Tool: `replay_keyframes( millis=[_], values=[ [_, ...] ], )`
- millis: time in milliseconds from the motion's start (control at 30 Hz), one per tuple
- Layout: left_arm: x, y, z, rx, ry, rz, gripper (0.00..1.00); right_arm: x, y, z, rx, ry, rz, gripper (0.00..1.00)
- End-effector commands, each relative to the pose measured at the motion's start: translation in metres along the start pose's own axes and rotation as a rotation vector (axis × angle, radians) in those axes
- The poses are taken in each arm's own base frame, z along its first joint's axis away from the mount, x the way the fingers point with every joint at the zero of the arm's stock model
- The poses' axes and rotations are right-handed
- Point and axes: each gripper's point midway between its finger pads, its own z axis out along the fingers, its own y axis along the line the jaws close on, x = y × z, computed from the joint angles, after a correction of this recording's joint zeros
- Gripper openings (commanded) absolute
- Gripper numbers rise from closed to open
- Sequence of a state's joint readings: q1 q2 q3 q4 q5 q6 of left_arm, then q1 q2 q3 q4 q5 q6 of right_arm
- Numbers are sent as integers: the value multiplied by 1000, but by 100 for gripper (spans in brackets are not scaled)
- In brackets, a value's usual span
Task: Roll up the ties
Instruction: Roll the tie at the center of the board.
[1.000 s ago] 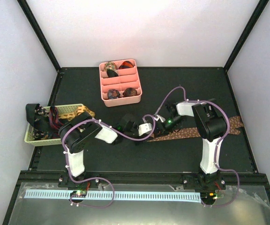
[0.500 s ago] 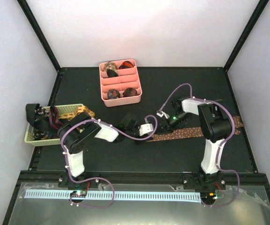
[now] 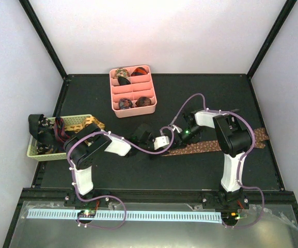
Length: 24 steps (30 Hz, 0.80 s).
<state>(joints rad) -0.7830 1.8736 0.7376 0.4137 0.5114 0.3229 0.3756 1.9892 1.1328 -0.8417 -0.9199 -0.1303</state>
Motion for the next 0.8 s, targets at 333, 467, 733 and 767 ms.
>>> replay_keyframes(
  millis=[333, 467, 733, 767],
  values=[
    [-5, 5, -24, -51, -14, -51, 73, 4, -21, 3, 93, 14, -38, 2],
    [-29, 6, -35, -78, -116, -15, 83, 4, -23, 3, 91, 7, -34, 2],
    [-4, 3, 0, -71, -21, 31, 90, -2, -19, -4, 55, -36, -35, 1],
    [-2, 1, 4, -64, -15, 41, 89, -3, -18, -6, 50, -42, -35, 2]
  ],
)
